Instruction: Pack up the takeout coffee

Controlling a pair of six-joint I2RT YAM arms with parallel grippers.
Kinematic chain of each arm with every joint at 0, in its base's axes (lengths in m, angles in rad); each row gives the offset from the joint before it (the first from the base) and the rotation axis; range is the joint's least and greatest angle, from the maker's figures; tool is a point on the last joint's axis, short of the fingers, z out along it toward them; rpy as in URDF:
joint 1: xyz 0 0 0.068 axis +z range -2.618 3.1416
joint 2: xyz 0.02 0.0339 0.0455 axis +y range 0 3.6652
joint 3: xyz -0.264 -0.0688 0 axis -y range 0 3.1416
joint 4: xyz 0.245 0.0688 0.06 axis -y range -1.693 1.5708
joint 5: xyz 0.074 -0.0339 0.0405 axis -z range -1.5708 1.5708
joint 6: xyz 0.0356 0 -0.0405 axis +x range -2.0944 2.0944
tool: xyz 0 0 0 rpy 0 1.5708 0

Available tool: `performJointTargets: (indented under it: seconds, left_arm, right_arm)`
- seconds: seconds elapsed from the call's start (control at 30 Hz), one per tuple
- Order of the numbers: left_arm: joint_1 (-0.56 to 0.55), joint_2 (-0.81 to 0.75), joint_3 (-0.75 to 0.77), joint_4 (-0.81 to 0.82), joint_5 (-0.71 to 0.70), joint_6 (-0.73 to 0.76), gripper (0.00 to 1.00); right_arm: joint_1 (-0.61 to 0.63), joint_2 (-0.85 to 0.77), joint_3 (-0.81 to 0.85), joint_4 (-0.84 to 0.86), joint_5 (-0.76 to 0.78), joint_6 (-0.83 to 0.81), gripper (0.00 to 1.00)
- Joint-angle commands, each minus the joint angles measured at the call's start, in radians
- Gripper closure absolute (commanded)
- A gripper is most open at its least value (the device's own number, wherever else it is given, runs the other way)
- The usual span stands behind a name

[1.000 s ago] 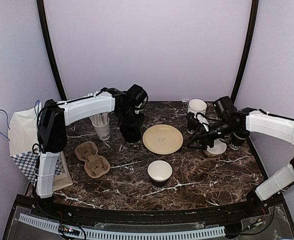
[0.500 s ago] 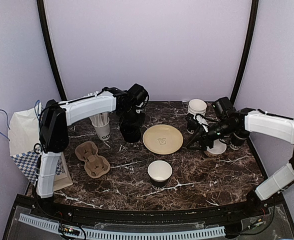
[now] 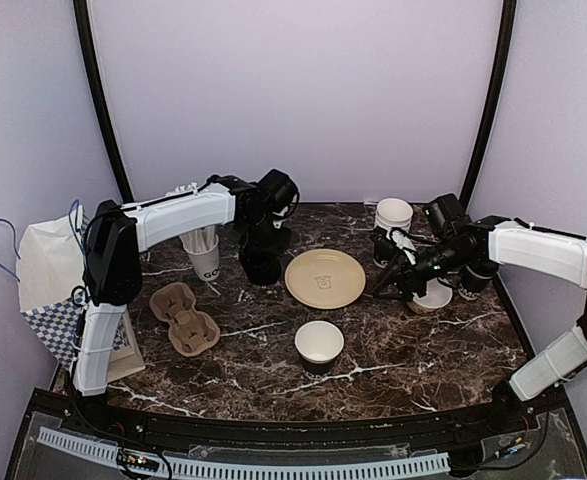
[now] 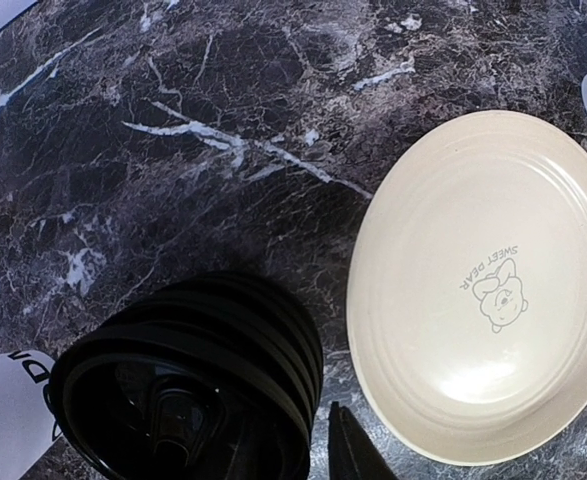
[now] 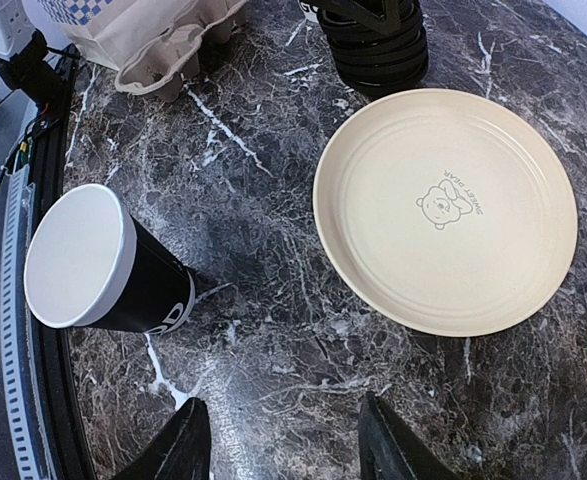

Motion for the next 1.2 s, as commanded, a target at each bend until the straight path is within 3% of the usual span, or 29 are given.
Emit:
performJointTargets:
  seconds: [0.0, 0.23, 0.8, 1.17]
  left_arm:
    - [0.004, -0.01, 0.049, -0.036, 0.012, 0.007, 0.74]
    - [0.004, -0.01, 0.057, -0.049, 0.016, 0.007, 0.77]
    - [0.004, 0.011, 0.057, -0.075, -0.01, -0.007, 0.7]
    - [0.005, 0.017, 0.092, -0.077, -0.014, 0.008, 0.77]
  right_arm:
    - [0.001, 0.004, -0.002, -0.003, -0.002, -0.014, 0.5]
    - [0.001, 0.013, -0.001, -0.007, 0.002, -0.02, 0.5]
    - [0.004, 0.016, -0.002, -0.012, 0.006, -0.028, 0.5]
    - [0.006, 0.019, 0.0, -0.012, 0.012, -0.032, 0.5]
